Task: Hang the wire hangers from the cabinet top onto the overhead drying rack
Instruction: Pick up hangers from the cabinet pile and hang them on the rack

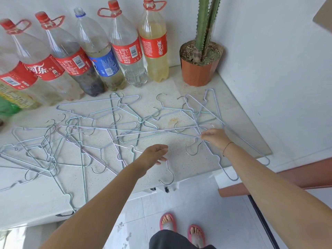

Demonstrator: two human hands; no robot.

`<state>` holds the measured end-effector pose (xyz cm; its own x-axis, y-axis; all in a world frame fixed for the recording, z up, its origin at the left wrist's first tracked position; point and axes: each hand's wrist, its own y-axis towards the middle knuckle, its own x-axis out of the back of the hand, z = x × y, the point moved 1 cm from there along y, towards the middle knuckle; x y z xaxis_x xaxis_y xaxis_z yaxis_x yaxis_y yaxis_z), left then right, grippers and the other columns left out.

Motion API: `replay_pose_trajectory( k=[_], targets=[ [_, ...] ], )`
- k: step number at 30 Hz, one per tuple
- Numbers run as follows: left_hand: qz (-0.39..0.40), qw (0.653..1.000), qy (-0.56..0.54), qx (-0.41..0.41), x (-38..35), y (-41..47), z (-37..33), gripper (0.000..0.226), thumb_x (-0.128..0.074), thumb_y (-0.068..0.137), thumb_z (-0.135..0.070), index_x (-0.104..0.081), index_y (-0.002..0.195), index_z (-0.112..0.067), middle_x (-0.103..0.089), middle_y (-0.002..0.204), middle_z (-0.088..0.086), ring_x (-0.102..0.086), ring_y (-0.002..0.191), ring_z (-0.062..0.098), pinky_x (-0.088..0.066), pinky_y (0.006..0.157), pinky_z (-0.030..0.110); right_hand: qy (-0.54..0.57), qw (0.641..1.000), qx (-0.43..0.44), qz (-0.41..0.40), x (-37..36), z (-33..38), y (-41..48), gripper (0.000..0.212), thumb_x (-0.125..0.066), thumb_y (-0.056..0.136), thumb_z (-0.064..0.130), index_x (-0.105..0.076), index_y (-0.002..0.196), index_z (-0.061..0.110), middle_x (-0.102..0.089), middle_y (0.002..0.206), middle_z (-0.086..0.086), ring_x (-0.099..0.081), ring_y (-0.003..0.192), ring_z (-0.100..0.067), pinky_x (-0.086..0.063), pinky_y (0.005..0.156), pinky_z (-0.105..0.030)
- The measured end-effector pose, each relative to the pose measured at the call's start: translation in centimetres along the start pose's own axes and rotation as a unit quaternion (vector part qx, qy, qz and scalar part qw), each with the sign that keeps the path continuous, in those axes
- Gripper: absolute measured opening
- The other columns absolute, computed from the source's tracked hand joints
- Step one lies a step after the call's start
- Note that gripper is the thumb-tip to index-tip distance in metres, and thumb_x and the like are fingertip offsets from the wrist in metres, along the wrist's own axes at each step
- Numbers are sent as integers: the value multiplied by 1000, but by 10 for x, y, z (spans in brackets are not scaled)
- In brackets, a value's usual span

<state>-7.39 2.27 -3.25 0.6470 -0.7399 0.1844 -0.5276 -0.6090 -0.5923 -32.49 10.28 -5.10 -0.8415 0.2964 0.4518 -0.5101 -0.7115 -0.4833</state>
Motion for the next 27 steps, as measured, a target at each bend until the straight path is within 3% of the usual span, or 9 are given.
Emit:
replay_pose_trajectory(
  k=[3,6,9,12,15,18,21,24,27],
  targets=[
    [18,998,61,1,3,3,0,29,-50,96,-26,-58,122,-16,-64,114,6,-60,80,12,-44,67,21,-11,1000,-21,21,1,4,1,23,-66,81,26,-71,98,11,-69,106,-8,-61,102,-20,-44,92,-29],
    [15,991,129,-3,6,9,-1,28,-49,96,-29,-61,118,-17,-63,107,0,-56,72,8,-40,60,20,29,998,-41,25,5,6,2,38,-65,82,24,-66,104,-7,-63,117,-24,-59,108,-29,-41,100,-39],
    [34,984,173,-3,8,16,-6,33,-44,98,-34,-65,112,-12,-64,106,-1,-53,78,13,-41,65,19,32,997,-59,44,10,6,3,37,-63,82,30,-68,93,-5,-59,119,-27,-53,118,-33,-37,102,-42],
    [75,973,216,2,9,20,-13,45,-37,98,-45,-66,108,-12,-67,101,-1,-53,88,15,-42,84,28,45,993,-76,78,20,13,-1,24,-61,85,39,-68,73,19,-61,93,-4,-53,84,-12,-37,86,-26],
    [105,961,255,9,8,24,-18,52,-32,98,-49,-66,110,-13,-66,102,-1,-53,96,15,-37,102,35,105,987,-74,100,32,25,-7,21,-59,88,35,-64,78,18,-55,80,1,-45,68,-5,-41,64,-7],
    [126,959,253,24,4,27,-26,54,-30,98,-50,-65,114,-11,-65,100,1,-56,97,14,-38,104,36,112,983,-73,126,43,37,-14,26,-52,90,41,-65,83,19,-58,81,6,-51,73,-4,-37,62,-17],
    [146,951,270,46,-2,26,-35,62,-24,98,-52,-65,117,-10,-62,100,3,-51,87,11,-32,92,30,137,977,-69,147,52,42,-15,31,-51,89,44,-65,85,16,-62,82,1,-56,71,-9,-37,59,-21],
    [176,939,290,49,-4,27,-37,67,-20,96,-56,-69,110,-13,-63,104,3,-52,98,17,-34,90,31,181,971,-54,147,57,46,-19,29,-48,93,36,-62,91,11,-64,82,-3,-58,70,-13,-40,59,-22],
    [186,956,222,48,0,29,-37,66,-23,96,-56,-72,103,-12,-66,103,3,-58,97,16,-43,88,25,248,958,-32,142,59,51,-23,24,-41,97,23,-61,97,8,-64,83,-7,-60,68,-13,-43,59,-22]
  ],
)
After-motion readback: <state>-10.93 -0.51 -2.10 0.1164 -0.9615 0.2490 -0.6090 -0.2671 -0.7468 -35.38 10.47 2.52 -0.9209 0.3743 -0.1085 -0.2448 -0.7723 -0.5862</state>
